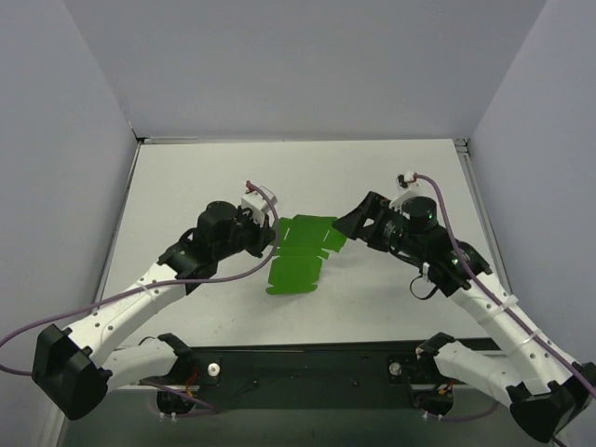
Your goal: Fold the paper box
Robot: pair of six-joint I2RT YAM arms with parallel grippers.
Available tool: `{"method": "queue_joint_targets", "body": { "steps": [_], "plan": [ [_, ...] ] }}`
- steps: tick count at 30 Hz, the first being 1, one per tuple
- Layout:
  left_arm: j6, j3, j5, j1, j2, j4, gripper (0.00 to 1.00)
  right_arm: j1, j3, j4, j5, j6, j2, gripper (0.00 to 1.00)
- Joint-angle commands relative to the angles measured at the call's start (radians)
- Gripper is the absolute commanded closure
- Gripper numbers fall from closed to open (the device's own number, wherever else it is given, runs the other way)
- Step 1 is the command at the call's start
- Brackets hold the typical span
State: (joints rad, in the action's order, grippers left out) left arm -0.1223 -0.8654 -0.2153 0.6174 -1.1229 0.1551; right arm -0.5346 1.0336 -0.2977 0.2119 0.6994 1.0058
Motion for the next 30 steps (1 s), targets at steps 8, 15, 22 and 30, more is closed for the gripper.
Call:
{"method": "queue_joint_targets", "body": {
  "steps": [8,15,22,30],
  "plan": [
    [0.196,0.101,0.421,0.212,0.120,-0.035,1.00,-0.143,-0.310,0.509,-0.124,0.693,-0.021,0.32],
    [0.211,0.115,0.465,0.263,0.126,-0.052,1.00,-0.146,-0.371,0.597,-0.146,0.873,0.048,0.32],
    [0.199,0.106,0.600,0.281,0.100,-0.040,1.00,-0.185,-0.345,0.586,-0.147,0.933,0.059,0.34],
    [0.200,0.117,0.619,0.309,0.109,-0.052,1.00,-0.179,-0.395,0.698,-0.123,1.032,0.137,0.35]
  ]
}}
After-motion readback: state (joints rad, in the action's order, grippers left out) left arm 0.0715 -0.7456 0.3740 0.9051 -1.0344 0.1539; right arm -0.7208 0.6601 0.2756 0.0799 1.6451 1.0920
